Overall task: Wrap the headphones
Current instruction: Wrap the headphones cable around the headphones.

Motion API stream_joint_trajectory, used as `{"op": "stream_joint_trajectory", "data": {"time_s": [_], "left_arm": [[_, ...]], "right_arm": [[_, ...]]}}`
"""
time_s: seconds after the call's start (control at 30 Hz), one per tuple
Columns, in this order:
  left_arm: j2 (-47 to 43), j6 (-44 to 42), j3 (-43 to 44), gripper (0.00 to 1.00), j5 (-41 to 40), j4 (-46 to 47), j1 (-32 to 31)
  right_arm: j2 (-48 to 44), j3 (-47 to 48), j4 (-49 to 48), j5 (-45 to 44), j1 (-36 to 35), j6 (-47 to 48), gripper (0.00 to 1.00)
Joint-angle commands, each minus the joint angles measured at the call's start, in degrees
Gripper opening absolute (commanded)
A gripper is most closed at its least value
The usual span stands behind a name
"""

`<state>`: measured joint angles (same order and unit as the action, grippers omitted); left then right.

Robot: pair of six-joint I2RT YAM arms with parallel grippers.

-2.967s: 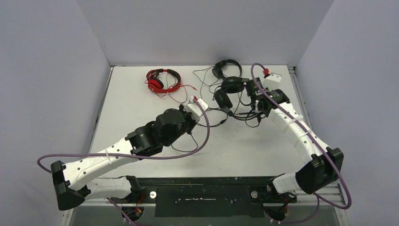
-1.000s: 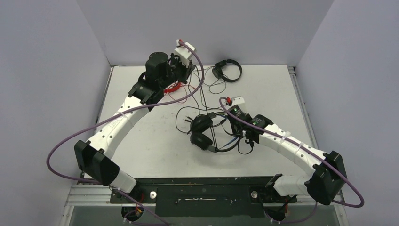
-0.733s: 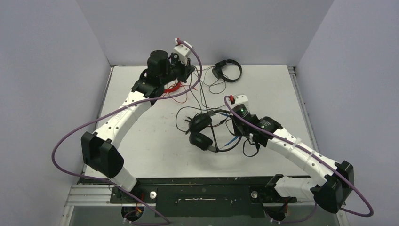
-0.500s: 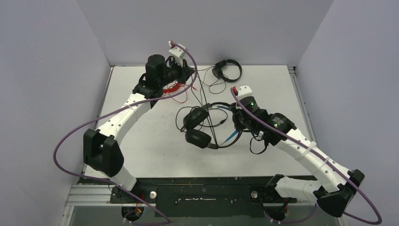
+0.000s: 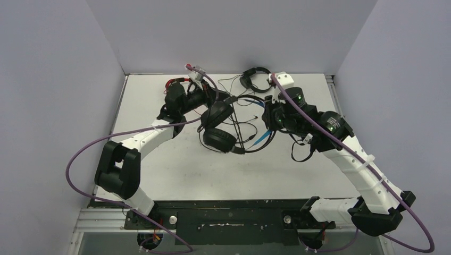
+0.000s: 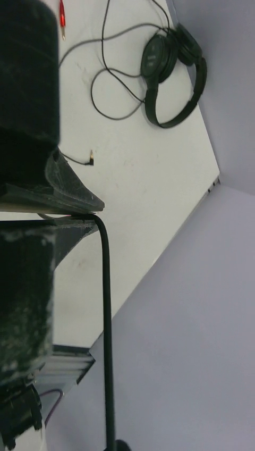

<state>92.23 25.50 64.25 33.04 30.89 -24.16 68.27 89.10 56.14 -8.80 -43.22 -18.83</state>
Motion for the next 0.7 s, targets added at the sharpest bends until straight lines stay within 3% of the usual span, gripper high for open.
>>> {"op": "stream_joint_trajectory", "data": {"time_s": [0.0,0.1,0.17,0.33,0.4,0.67], "left_arm": [[-1.28,12.63,-5.01,0.00,1.21,20.02,1.04],[-1.09,16.51,-7.44,0.00,1.29,26.21,1.04],[-1.28,17.93,-8.88,0.06,0.94,29.06,1.00],[-3.44,18.74,-13.69,0.50,-1.75,34.40,0.96],[-4.52,18.00,-15.64,0.60,-2.55,36.16,0.87],[-4.97,8.39,-18.52,0.66,-6.38,34.29,-0.55]], "right_arm": [[1.94,13.98,-1.54,-0.08,-0.48,-3.50,0.00],[5.70,21.64,1.99,-1.02,-0.46,-3.90,0.00],[7.73,25.97,3.41,-1.80,-0.41,-4.10,0.00],[12.34,35.92,5.60,-3.55,0.29,-5.00,0.00],[13.98,38.85,5.91,-3.51,0.73,-5.46,0.00],[17.65,44.47,4.43,2.83,5.34,-8.84,0.00]]}}
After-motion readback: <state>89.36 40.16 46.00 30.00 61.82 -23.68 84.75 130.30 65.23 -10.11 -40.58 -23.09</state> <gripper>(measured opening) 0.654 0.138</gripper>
